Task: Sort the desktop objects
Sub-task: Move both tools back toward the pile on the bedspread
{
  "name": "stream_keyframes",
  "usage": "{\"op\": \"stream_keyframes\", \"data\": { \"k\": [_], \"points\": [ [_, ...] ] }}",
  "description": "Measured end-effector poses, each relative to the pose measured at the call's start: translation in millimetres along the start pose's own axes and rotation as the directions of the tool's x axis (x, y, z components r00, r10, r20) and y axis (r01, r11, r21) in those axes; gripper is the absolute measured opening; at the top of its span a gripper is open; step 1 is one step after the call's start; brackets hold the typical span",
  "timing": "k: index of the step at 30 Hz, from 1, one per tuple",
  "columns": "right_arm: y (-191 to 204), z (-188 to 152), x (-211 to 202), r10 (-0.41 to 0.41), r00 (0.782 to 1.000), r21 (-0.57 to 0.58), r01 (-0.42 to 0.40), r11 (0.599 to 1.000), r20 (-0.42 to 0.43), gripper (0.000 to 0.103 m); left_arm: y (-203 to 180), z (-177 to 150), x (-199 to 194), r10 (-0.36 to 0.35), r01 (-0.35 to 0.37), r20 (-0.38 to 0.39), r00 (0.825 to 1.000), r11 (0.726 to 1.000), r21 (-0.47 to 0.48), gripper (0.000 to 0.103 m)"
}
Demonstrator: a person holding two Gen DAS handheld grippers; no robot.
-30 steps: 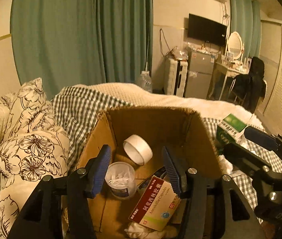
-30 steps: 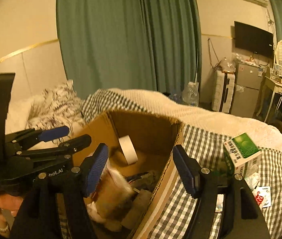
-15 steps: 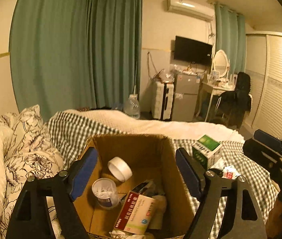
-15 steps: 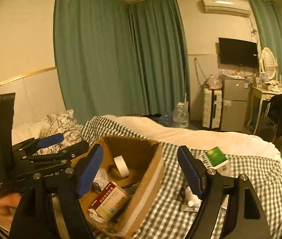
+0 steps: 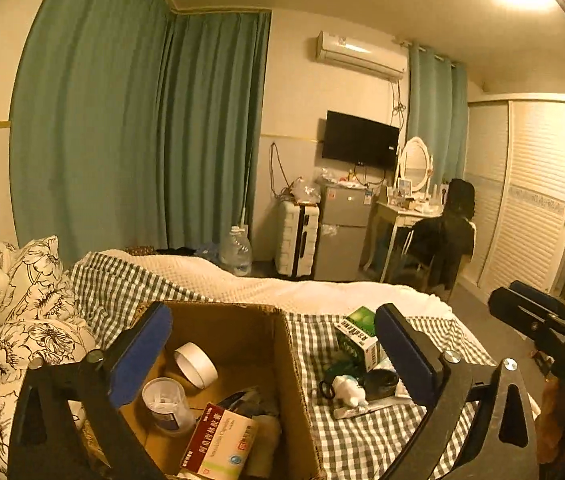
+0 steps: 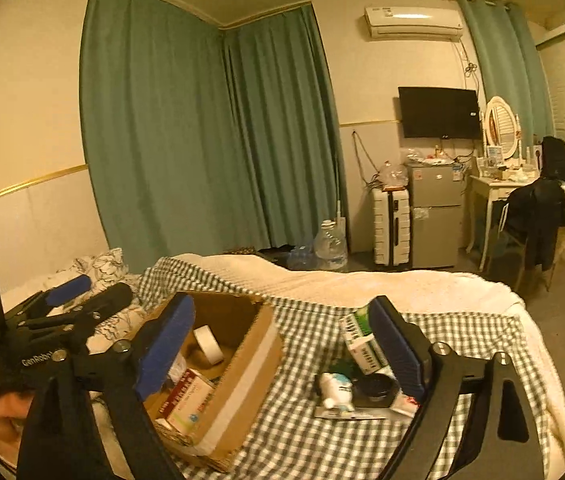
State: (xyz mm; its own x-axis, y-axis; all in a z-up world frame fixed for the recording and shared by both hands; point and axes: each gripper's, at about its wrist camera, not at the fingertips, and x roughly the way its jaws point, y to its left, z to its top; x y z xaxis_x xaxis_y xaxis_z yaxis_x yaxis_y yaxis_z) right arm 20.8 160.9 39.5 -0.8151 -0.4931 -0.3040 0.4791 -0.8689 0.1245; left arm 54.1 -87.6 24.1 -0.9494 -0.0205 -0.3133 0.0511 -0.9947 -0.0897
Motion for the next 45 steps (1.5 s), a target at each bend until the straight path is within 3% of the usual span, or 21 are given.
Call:
{"op": "stream_keyframes", "data": {
  "k": [12, 21, 33, 45],
  "points": [
    [-39, -2, -25, -0.087, 0.995, -0.021, 0.087, 0.996, 0.04, 0.1, -34, -14, 20, -0.023, 0.024, -0.035, 0.999, 0.999, 0.044, 0.103],
    [-66, -5, -25, -0.078, 0.996, 0.055, 0.076, 0.996, 0.036, 0.103, -57, -26, 34, -0.034, 0.038, -0.077, 0.996, 0.998, 0.055, 0.103],
    [-89, -10, -16, -0.111, 0.994, 0.077, 0.109, 0.991, 0.021, 0.103, -77, -42, 51, -0.054, 0.06, -0.105, 0.993, 0.997, 0.052, 0.103],
    [-100, -24, 5, -0.08, 0.997, 0.106, 0.08, 0.991, -0.004, 0.103, -90, -55, 74, -0.072, 0.082, -0.131, 0.989, 0.994, 0.074, 0.103]
  ]
}}
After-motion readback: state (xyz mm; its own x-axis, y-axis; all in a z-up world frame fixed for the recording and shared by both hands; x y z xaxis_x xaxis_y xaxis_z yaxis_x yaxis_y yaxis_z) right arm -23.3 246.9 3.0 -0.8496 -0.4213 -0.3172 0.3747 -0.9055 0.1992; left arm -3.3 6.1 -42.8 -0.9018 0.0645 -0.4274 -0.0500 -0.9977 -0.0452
